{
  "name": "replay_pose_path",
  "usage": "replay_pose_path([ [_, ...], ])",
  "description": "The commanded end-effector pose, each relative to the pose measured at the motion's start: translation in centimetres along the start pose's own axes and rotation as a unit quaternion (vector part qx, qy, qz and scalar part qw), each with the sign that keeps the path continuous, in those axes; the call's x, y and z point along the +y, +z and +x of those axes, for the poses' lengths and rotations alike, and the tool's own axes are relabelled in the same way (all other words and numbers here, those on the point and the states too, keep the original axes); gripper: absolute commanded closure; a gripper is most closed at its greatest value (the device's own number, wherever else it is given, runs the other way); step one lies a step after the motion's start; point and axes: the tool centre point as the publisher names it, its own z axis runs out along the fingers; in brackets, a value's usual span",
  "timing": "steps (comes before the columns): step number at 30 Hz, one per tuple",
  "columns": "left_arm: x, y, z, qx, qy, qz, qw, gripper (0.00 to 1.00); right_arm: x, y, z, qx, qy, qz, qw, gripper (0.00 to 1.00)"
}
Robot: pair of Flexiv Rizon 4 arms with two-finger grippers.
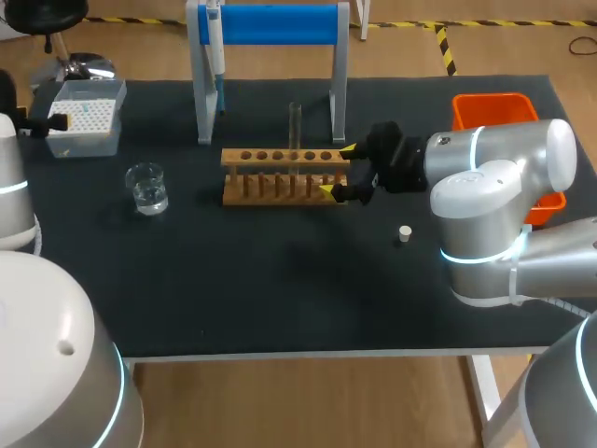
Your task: Invert the test tube, pick up the pipette, mount the tip to pipette, aspirate from beaker and dispense into the tube, eject the tip, return the pipette, and cap with the stopper.
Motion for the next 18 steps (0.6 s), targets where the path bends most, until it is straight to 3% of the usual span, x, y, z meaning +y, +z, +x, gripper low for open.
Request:
replay_pose_path([
  [1,-0.2,0.9,-0.1,-0.004,0.000,-0.001,1.000,0.00,-0.1,0.0,0.0,0.000,0.000,0.000,1.000,0.00],
  [18,-0.6,2.7,-0.7,-0.017,0.000,-0.007,1.000,0.00,-0.1,0.0,0.0,0.000,0.000,0.000,1.000,0.00],
])
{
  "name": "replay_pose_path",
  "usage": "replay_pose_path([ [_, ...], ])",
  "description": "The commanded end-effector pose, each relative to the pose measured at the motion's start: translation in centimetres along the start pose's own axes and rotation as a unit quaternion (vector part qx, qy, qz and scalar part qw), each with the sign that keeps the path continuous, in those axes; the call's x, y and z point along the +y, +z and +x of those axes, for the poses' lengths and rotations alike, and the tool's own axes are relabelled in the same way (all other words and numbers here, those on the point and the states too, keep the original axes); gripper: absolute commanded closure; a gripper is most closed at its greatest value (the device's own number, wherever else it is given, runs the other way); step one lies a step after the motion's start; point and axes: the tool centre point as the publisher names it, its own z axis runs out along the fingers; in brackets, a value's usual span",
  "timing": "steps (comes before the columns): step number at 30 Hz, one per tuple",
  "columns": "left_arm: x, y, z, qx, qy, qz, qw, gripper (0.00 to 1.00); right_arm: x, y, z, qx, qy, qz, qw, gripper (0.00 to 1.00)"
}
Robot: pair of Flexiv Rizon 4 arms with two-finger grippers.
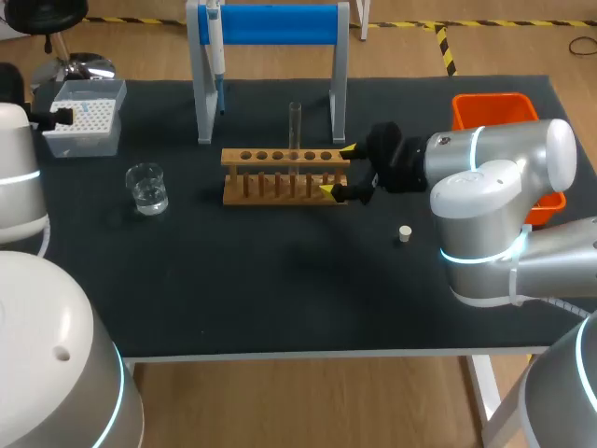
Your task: Invert the test tube, pick up the pipette, mount the tip to pipette, aspirate from beaker and dispense into the tube, eject the tip, return the pipette, and cap with the stopper.
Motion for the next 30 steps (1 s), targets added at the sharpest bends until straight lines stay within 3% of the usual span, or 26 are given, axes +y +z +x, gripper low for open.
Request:
replay_pose_path([
  [1,-0.1,1.0,-0.1,-0.005,0.001,-0.001,1.000,0.00,-0.1,0.0,0.0,0.000,0.000,0.000,1.000,0.00],
  [30,0.0,5.1,-0.1,-0.007,0.002,-0.027,1.000,0.00,-0.1,0.0,0.0,0.000,0.000,0.000,1.000,0.00],
])
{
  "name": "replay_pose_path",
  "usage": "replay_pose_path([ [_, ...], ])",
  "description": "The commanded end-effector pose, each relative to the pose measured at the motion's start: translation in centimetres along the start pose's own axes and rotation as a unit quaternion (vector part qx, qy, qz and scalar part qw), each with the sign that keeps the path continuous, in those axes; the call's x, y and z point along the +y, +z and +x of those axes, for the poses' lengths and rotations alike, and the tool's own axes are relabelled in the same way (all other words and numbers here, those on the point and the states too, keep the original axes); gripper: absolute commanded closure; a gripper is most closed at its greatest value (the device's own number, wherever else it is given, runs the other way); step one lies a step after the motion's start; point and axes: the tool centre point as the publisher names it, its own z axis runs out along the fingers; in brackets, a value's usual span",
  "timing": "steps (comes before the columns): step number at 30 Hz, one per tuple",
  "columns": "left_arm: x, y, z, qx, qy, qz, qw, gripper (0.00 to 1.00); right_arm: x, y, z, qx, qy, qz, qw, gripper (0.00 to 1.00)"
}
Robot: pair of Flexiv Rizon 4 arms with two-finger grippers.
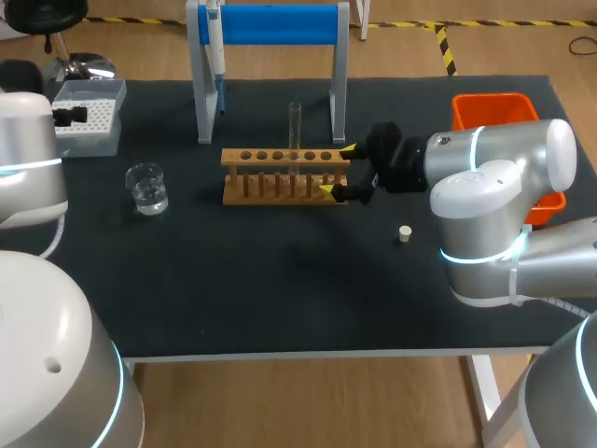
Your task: Invert the test tube, pick up the pipette, mount the tip to pipette, aspirate from beaker and dispense into the tube, eject the tip, return the pipette, and cap with the stopper.
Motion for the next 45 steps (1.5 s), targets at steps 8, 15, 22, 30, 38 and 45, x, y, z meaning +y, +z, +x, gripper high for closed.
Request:
replay_pose_path([
  [8,-0.5,1.9,-0.1,0.001,0.004,-0.010,1.000,0.08,-0.1,0.0,0.0,0.000,0.000,0.000,1.000,0.00],
  [15,-0.5,3.0,0.0,0.003,0.004,-0.015,1.000,0.49,-0.1,0.0,0.0,0.000,0.000,0.000,1.000,0.00],
  [22,-0.4,3.8,-0.3,0.005,0.000,-0.021,1.000,0.39,-0.1,0.0,0.0,0.000,0.000,0.000,1.000,0.00],
  [30,-0.3,5.1,-0.6,0.004,-0.002,-0.025,1.000,0.38,-0.1,0.0,0.0,0.000,0.000,0.000,1.000,0.00],
  [38,-0.4,6.2,-0.5,0.005,0.004,-0.031,1.000,0.38,-0.1,0.0,0.0,0.000,0.000,0.000,1.000,0.00],
  [45,-0.5,6.8,-0.6,0.006,0.009,-0.033,0.999,0.48,-0.1,0.0,0.0,0.000,0.000,0.000,1.000,0.00],
])
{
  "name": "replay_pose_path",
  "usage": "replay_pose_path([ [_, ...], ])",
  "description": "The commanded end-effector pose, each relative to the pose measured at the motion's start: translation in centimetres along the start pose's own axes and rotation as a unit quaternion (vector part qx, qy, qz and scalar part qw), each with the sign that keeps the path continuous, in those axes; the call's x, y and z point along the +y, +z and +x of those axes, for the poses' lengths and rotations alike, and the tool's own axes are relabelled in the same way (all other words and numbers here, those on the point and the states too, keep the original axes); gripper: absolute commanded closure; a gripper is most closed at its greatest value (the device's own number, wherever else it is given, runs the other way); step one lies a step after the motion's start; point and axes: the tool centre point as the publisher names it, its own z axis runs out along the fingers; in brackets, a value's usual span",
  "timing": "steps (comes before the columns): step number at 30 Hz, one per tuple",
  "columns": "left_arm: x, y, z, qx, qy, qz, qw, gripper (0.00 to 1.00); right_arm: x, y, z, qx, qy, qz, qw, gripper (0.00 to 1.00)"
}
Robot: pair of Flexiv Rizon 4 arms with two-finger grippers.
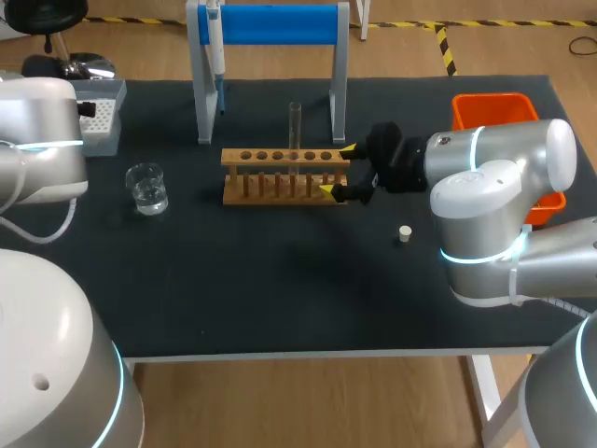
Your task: Invert the test tube, pick up the pipette, mount the tip to pipette, aspirate from beaker and dispense into the tube, eject the tip, return the pipette, and cap with the stopper.
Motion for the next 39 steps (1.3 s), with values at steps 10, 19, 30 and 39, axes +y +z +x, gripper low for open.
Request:
replay_pose_path([
  [10,-0.4,1.1,-0.7,-0.005,-0.011,-0.001,1.000,0.50,-0.1,0.0,0.0,0.000,0.000,0.000,1.000,0.00],
  [19,-0.6,1.8,-0.6,-0.014,-0.024,0.002,1.000,0.52,-0.1,0.0,0.0,0.000,0.000,0.000,1.000,0.00],
  [30,-0.6,2.1,-0.8,-0.021,-0.034,0.001,0.999,0.55,-0.1,0.0,0.0,0.000,0.000,0.000,1.000,0.00],
  [39,-0.5,2.1,-0.9,-0.023,-0.038,-0.002,0.999,0.60,-0.1,0.0,0.0,0.000,0.000,0.000,1.000,0.00],
])
